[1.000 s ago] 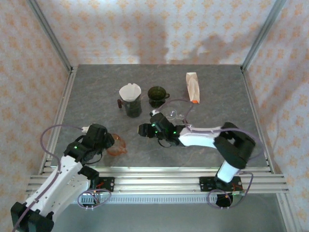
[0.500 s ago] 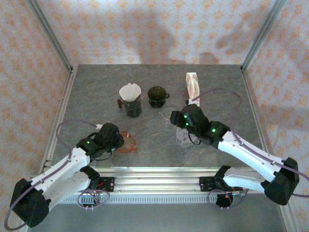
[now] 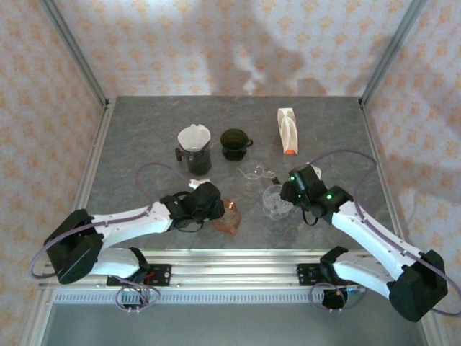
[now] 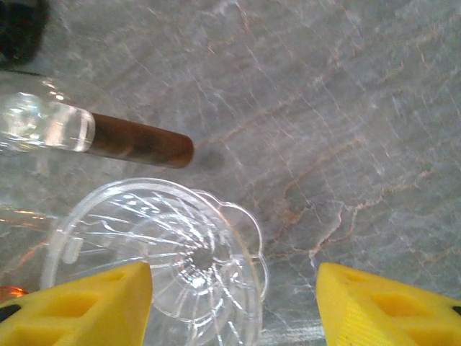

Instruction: Place the coffee filter in the dripper

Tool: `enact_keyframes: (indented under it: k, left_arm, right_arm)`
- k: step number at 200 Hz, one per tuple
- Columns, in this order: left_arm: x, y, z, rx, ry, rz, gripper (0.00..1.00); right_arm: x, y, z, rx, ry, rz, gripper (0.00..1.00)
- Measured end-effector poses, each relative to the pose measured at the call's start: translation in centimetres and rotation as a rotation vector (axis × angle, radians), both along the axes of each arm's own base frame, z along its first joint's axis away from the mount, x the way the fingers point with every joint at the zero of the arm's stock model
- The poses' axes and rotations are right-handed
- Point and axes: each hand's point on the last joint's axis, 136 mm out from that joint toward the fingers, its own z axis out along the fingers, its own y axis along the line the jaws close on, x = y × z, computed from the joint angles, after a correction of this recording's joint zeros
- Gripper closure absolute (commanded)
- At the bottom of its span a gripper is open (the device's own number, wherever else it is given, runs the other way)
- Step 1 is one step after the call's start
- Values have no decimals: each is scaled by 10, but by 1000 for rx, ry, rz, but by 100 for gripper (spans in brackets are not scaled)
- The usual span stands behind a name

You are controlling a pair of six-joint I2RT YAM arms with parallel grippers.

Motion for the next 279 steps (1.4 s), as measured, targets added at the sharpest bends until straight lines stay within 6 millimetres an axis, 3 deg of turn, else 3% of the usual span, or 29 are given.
enact_keyframes:
  k: [29,45,83,124,151,178,202,222,252,279]
  left_arm:
    - [-2,-22,-1,-24,5,-41,53]
    - [-6,-29,-1,-34,11,-62,42]
    - [-4,-28,19,-65,-30,-49,22]
    - [-2,-3,79,-108,-180,0,8]
    - [-5,25,110,-119,-272,53,3]
    - [-14,55,123,-115,-340,100,0]
    - [-23,80,121,-99,-372,136,0]
    - [-29,95,119,-97,-392,155,0]
    - [-34,107,120,-97,-414,175,0]
    - [-34,111,118,-77,-414,184,0]
  right_arm:
    - [-6,-1,-17,9,55,1,45]
    - [-7,2,-25,16,80,9,48]
    - [-11,7,-44,31,130,18,62]
    - [-10,11,-48,42,139,29,88]
    - [-4,16,-35,74,94,36,100]
    - [-14,4,-32,42,106,19,100]
    - [-24,1,-12,57,84,39,100]
    - [-27,11,24,122,18,90,100]
    - [-29,51,87,229,-72,239,100]
    - [-33,96,102,263,-39,378,100]
